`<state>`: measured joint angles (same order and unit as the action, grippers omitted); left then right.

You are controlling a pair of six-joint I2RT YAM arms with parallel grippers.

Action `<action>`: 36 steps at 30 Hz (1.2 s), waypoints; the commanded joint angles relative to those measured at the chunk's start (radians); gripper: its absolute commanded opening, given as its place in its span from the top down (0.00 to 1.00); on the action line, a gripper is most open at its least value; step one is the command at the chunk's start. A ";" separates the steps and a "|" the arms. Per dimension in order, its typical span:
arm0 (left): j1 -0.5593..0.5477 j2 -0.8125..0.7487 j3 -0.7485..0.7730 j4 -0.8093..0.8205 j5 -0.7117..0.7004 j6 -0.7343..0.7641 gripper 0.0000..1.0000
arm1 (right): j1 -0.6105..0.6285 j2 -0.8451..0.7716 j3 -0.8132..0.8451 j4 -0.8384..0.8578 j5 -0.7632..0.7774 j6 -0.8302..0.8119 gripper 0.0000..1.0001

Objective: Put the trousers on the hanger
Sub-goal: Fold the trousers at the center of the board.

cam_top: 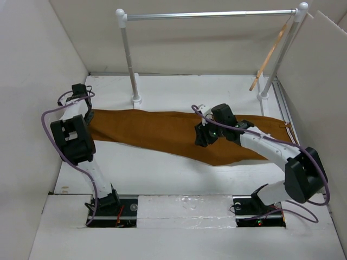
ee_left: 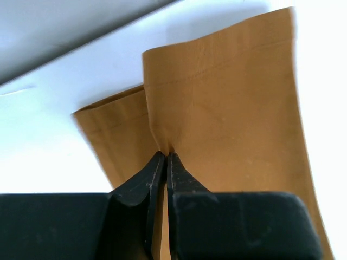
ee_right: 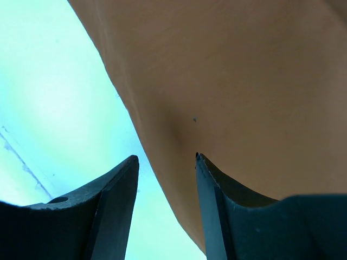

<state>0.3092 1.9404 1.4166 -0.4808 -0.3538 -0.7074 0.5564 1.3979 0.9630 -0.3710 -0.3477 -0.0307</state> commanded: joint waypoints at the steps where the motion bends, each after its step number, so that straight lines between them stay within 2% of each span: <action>1: -0.025 -0.164 0.042 -0.060 -0.091 0.020 1.00 | 0.010 0.050 -0.018 0.087 -0.028 -0.002 0.48; 3: -0.035 -0.225 0.053 -0.130 -0.152 0.022 1.00 | 0.010 0.073 -0.023 0.121 -0.054 -0.008 0.48; 8: -0.048 -0.325 -0.002 -0.194 -0.172 0.025 1.00 | -0.010 0.151 -0.018 0.178 -0.102 -0.021 0.49; 9: -0.038 -0.322 -0.022 -0.193 -0.180 0.048 0.83 | -0.010 0.159 -0.015 0.190 -0.118 -0.020 0.48; 11: -0.009 -0.276 -0.022 -0.232 -0.175 0.056 0.65 | -0.021 0.167 -0.015 0.204 -0.128 -0.020 0.48; 12: 0.016 -0.255 -0.004 -0.254 -0.197 0.043 0.45 | -0.021 0.167 -0.014 0.207 -0.132 -0.021 0.49; 13: 0.016 -0.236 -0.001 -0.260 -0.220 0.051 0.35 | -0.032 0.165 -0.010 0.202 -0.137 -0.026 0.48; 15: 0.016 -0.190 0.019 -0.268 -0.258 0.062 0.19 | -0.041 0.161 -0.006 0.179 -0.139 -0.037 0.48; 16: 0.016 -0.181 0.025 -0.266 -0.263 0.068 0.18 | -0.053 0.158 0.000 0.170 -0.136 -0.049 0.48; 21: 0.016 -0.190 0.029 -0.210 -0.196 0.082 0.20 | -0.095 0.110 0.013 0.106 -0.116 -0.074 0.48; 22: -0.013 -0.204 0.018 -0.190 -0.185 0.089 0.21 | -0.113 0.093 0.014 0.096 -0.097 -0.078 0.49; 24: -0.051 -0.234 -0.001 -0.148 -0.154 0.098 0.29 | -0.137 0.064 0.016 0.073 -0.074 -0.080 0.75; 26: -0.149 -0.267 -0.016 -0.084 -0.097 0.117 0.40 | -0.182 0.012 0.010 0.044 -0.041 -0.069 1.00; 27: -0.195 -0.277 -0.030 -0.062 -0.047 0.135 0.53 | -0.200 -0.014 0.003 0.032 -0.016 -0.049 1.00; 28: -0.247 -0.285 -0.033 -0.039 -0.033 0.138 0.59 | -0.219 -0.040 -0.003 0.023 0.028 -0.040 1.00; 29: -0.359 -0.291 -0.034 -0.010 -0.022 0.140 0.66 | -0.260 -0.097 -0.009 -0.003 0.048 -0.026 1.00; 31: -0.464 -0.284 -0.028 0.014 0.025 0.140 0.80 | -0.308 -0.147 -0.017 -0.057 0.139 0.014 1.00; 32: -0.511 -0.262 -0.022 0.018 0.039 0.137 0.85 | -0.367 -0.172 -0.024 -0.095 0.156 0.027 0.90; 33: -0.591 -0.253 -0.021 0.025 0.071 0.135 0.90 | -0.406 -0.224 -0.033 -0.111 0.167 0.067 0.84; 34: -0.622 -0.247 -0.028 0.033 0.085 0.135 0.91 | -0.446 -0.255 -0.064 -0.120 0.171 0.080 0.78; 35: -0.646 -0.227 -0.034 0.050 0.091 0.131 0.91 | -0.488 -0.278 -0.081 -0.138 0.171 0.092 0.60; 36: -0.660 -0.218 -0.057 0.059 0.116 0.125 0.90 | -0.582 -0.325 -0.098 -0.150 0.173 0.118 0.52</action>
<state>-0.3321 1.7138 1.3968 -0.4480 -0.3084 -0.5831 0.0929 1.1454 0.9100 -0.4271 -0.2413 0.0090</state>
